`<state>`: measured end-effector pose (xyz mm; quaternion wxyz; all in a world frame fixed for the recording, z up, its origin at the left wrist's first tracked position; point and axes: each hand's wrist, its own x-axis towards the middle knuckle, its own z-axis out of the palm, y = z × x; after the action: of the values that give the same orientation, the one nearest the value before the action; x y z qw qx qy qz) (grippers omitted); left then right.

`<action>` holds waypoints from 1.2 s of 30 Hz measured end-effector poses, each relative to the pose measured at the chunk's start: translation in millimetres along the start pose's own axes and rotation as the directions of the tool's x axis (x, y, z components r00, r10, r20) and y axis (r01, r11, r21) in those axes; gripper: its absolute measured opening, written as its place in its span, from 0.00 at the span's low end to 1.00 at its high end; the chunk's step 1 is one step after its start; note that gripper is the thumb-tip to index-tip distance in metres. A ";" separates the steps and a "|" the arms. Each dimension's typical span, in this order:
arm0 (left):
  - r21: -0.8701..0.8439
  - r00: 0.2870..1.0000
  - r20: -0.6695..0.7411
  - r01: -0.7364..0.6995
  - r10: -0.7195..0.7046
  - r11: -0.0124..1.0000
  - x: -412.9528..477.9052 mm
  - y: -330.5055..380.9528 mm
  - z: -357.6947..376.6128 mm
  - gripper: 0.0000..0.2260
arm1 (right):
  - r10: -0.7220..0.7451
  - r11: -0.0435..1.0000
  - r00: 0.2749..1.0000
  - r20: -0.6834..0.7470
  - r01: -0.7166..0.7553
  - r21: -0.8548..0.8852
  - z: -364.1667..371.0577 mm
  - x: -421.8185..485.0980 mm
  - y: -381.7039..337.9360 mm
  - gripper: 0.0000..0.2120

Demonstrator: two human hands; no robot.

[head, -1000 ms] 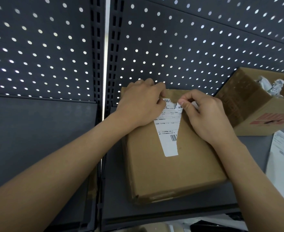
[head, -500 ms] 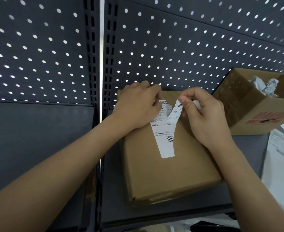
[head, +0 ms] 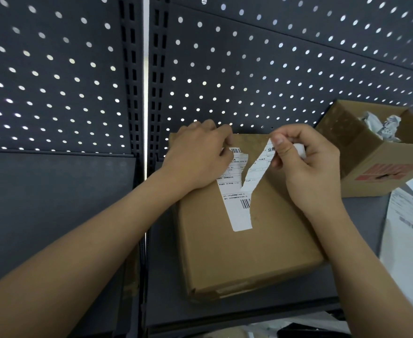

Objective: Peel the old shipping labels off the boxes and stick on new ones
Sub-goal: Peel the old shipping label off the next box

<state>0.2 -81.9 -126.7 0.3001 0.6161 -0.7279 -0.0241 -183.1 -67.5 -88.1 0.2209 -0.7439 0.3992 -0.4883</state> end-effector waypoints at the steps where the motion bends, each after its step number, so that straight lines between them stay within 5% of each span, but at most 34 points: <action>1: -0.002 1.000 0.001 0.001 0.000 1.000 0.0 0.0 -0.1 0.11 | 0.001 1.000 1.000 -0.005 -0.001 0.008 -0.2 0.4 0.2 0.10; 8: -0.010 1.000 0.001 0.002 -0.002 1.000 -0.3 -0.4 0.0 0.11 | 0.067 0.996 0.995 0.078 -0.071 0.045 -0.7 1.7 9.1 0.06; 15: 0.010 1.000 0.011 -0.012 0.012 1.000 1.0 -1.2 0.5 0.11 | 0.099 0.965 0.910 0.402 0.010 -0.261 -5.1 -3.8 17.8 0.32; 25: -0.010 1.000 0.001 -0.010 0.010 1.000 0.2 -2.7 1.5 0.11 | -0.066 0.874 0.902 0.427 0.258 -0.411 -15.4 -25.2 14.2 0.13; 36: -0.022 1.000 0.007 -0.007 0.008 1.000 1.3 -3.9 2.1 0.11 | 0.045 0.931 0.884 0.465 0.131 -0.340 -0.3 -34.0 -10.2 0.11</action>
<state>2.6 -84.7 -129.5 0.3043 0.6099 -0.7309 -0.0332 -186.5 -34.0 -99.4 0.1584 -0.8756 0.4004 -0.2187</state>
